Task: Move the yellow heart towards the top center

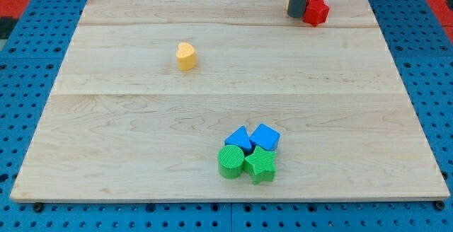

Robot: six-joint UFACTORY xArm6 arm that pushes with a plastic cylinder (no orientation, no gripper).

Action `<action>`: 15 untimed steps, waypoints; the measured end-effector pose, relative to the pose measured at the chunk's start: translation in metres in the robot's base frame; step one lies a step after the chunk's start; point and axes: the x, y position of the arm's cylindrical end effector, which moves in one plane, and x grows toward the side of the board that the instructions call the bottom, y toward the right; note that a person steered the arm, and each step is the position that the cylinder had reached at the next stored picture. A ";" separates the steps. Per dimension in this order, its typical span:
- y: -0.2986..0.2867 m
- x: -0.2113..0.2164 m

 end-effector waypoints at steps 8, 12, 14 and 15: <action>-0.229 0.128; -0.339 0.139; -0.239 0.124; -0.241 0.127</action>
